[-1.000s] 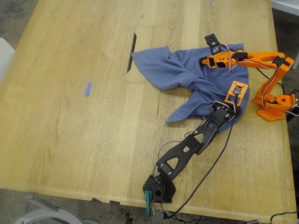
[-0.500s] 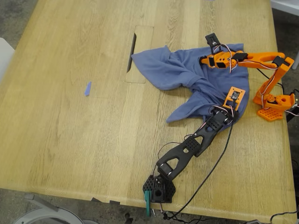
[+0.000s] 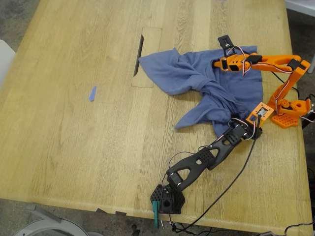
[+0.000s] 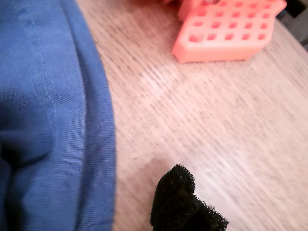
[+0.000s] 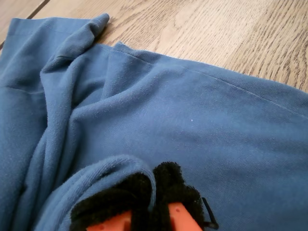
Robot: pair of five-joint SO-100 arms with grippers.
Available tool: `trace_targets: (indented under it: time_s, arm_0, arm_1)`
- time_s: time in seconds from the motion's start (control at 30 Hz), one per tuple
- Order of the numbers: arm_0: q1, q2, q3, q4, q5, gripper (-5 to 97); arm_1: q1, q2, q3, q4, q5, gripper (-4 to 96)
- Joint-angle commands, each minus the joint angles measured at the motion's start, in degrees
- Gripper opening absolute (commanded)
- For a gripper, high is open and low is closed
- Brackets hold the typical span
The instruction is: Fold a T-shirt
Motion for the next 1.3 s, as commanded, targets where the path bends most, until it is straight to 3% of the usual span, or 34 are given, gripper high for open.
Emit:
trace_targets:
  time_s: [0.0,0.23,0.7,1.13,1.27]
  arm_0:
    - [-0.79,4.66,-2.11,0.26,2.2,75]
    - [-0.18,2.64,-2.11,-8.61,9.4,75]
    - [0.0,-5.71,-2.02,-12.3,16.88,75]
    - [-3.6,-9.67,-2.02,-8.53,25.49,60]
    - [-5.27,-9.93,-2.02,-5.27,26.19,58]
  arm_1:
    - [0.88,3.6,-0.18,0.44,-0.26,-0.1]
    - [0.09,5.71,1.49,1.58,-0.35,-0.1]
    - [-1.49,8.79,4.31,2.72,-0.62,-0.1]
    - [-2.29,9.58,4.57,3.16,-0.7,-0.1]
    - [-1.93,10.72,5.27,3.16,-0.7,-0.1]
